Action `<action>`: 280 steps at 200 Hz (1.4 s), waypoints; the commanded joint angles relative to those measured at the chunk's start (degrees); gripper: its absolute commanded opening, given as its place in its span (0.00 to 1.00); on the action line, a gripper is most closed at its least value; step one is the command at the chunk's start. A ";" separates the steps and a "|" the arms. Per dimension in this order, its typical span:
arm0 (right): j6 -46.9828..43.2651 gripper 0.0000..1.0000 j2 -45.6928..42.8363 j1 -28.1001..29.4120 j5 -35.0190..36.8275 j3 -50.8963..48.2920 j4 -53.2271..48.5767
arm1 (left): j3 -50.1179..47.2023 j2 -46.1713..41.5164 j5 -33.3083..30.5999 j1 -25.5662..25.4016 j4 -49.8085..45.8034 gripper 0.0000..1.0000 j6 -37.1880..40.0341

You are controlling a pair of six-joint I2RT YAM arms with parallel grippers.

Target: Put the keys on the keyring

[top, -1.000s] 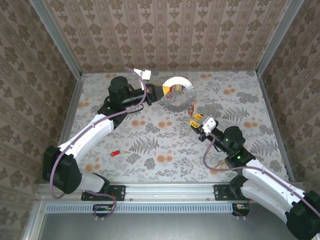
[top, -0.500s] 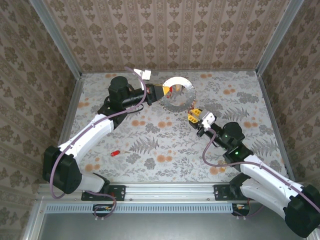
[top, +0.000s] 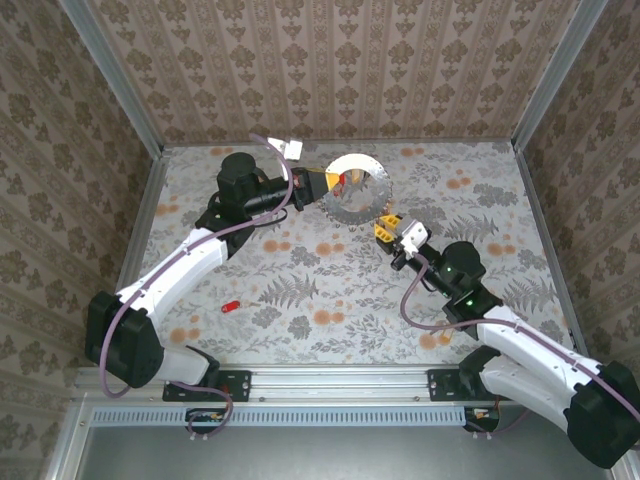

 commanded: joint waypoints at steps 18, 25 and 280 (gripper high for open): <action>-0.46 0.20 0.99 0.35 1.73 2.32 3.11 | 1.29 -2.27 0.03 -0.47 2.99 0.00 0.42; -0.36 0.20 1.21 0.31 1.72 2.33 3.22 | 1.31 -2.27 0.10 -0.47 2.93 0.00 0.41; -3.43 0.17 4.75 3.12 10.47 1.64 7.74 | 1.26 -2.19 -0.80 -0.64 3.30 0.00 0.00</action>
